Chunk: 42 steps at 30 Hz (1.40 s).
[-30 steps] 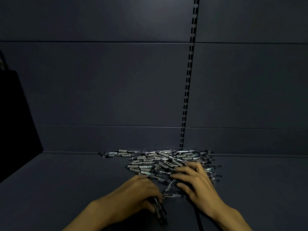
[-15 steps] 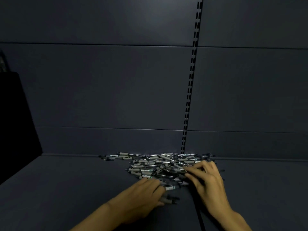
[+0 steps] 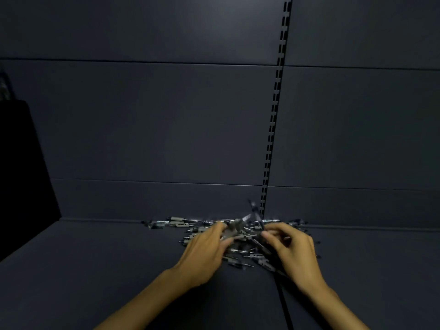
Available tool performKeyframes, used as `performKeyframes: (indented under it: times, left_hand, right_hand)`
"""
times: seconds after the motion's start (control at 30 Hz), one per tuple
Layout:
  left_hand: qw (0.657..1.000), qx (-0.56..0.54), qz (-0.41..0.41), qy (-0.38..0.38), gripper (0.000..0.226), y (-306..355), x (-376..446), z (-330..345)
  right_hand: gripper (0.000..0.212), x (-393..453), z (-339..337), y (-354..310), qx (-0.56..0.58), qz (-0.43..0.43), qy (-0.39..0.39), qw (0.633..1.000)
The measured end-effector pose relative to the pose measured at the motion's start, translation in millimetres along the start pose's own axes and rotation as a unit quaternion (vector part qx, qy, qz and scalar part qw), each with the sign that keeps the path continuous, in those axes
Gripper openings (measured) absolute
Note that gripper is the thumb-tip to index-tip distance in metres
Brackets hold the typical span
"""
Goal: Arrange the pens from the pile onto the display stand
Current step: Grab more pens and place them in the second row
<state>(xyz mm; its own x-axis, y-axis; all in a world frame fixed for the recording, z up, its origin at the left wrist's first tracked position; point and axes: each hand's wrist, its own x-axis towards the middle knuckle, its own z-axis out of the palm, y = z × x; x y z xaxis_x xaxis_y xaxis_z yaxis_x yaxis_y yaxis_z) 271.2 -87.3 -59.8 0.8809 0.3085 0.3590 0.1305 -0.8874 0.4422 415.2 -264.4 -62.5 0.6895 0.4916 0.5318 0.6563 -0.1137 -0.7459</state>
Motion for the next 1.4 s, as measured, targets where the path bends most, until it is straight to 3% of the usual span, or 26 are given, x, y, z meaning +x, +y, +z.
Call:
performKeyframes:
  times: [0.1,0.17,0.23,0.33,0.4,0.53,0.67,0.9,1.0,1.1,1.27,1.4]
  left_hand:
    - [0.982,-0.145,-0.080,0.092,0.014,15.5,13.6,-1.1]
    - [0.957,-0.239,-0.135,0.094,0.041,32.6,20.2,-4.0]
    - [0.935,-0.313,-0.130,0.099,0.064,36.7,26.0,3.8]
    - [0.929,-0.334,-0.133,0.086,0.074,35.8,26.5,18.9]
    - [0.924,-0.347,-0.136,0.080,0.064,37.1,24.7,24.4]
    - [0.928,-0.347,-0.087,0.102,0.019,37.2,23.5,28.7]
    - [0.933,-0.330,-0.070,0.128,0.011,28.7,24.5,29.5]
    - [0.954,-0.267,-0.059,0.122,0.021,33.7,22.1,30.2]
    - [0.949,-0.281,-0.059,0.128,0.024,34.5,20.2,19.4]
    - [0.962,-0.261,-0.022,0.081,0.031,30.8,17.1,4.3]
    - [0.982,-0.116,0.009,-0.150,0.040,31.3,8.5,-4.6]
    - [0.975,0.030,0.020,-0.221,0.040,28.6,6.5,3.8]
  right_hand:
    - [0.008,13.0,3.2,-11.2,0.078,0.036,-0.036,0.996]
    - [0.007,19.4,8.9,-15.4,0.111,0.054,-0.064,0.990]
    - [0.010,21.2,17.0,-18.2,0.165,0.075,-0.088,0.980]
    - [0.011,17.5,25.0,-23.8,0.198,0.060,-0.108,0.972]
    - [0.012,12.8,27.5,-26.4,0.192,0.037,-0.112,0.974]
    - [0.016,10.4,27.4,-23.3,0.155,0.031,-0.120,0.980]
    - [0.019,10.9,24.1,-23.4,0.126,0.025,-0.175,0.976]
    - [0.023,6.3,22.5,-25.5,0.092,0.030,-0.058,0.994]
    - [0.025,12.0,14.1,-16.9,0.091,0.066,0.046,0.993]
    - [0.025,21.2,0.0,-5.9,0.101,0.094,0.113,0.984]
    - [0.025,23.0,0.3,3.1,0.103,0.117,0.111,0.982]
    - [0.023,25.3,-1.1,4.2,0.146,0.150,0.111,0.972]
